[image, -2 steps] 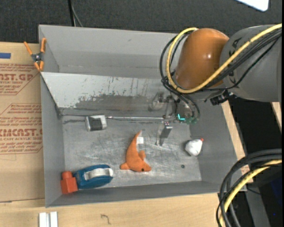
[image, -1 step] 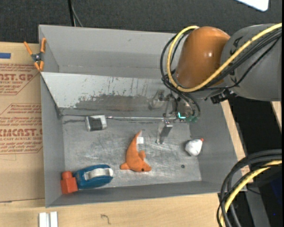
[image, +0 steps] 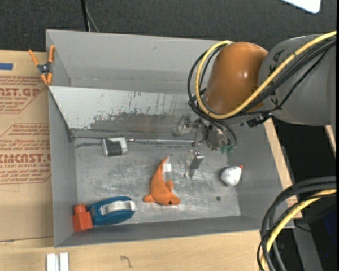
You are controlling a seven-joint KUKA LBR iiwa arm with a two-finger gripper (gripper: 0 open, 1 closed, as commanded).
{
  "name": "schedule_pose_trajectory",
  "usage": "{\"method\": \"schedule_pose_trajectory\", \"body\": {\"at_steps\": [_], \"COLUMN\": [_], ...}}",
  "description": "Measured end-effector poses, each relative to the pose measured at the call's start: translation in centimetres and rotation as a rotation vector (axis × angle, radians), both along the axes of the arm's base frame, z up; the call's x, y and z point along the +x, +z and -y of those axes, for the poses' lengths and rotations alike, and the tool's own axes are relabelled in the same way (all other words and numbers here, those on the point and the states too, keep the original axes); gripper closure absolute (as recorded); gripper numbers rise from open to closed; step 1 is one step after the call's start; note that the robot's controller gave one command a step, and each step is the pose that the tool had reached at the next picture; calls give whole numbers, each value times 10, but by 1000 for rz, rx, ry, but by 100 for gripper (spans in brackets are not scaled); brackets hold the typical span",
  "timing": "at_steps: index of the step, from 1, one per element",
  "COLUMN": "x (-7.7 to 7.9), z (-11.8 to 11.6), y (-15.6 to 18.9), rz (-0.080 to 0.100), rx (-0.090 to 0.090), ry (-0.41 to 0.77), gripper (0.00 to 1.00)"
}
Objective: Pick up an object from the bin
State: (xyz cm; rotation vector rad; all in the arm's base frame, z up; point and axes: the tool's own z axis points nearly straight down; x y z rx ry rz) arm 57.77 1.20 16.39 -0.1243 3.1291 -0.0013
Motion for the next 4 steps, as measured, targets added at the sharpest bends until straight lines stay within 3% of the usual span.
{"method": "schedule_pose_trajectory", "body": {"at_steps": [1, 2, 3, 4], "x": [-37, 2, 2, -17], "z": [-17, -39, -39, -5], "y": [-69, -90, -90, 43], "rz": [-5, -2, -2, -1], "rx": [-1, 1, 1, -3], "ry": [292, 317, 317, 314], "gripper": [0, 100, 100, 100]}}
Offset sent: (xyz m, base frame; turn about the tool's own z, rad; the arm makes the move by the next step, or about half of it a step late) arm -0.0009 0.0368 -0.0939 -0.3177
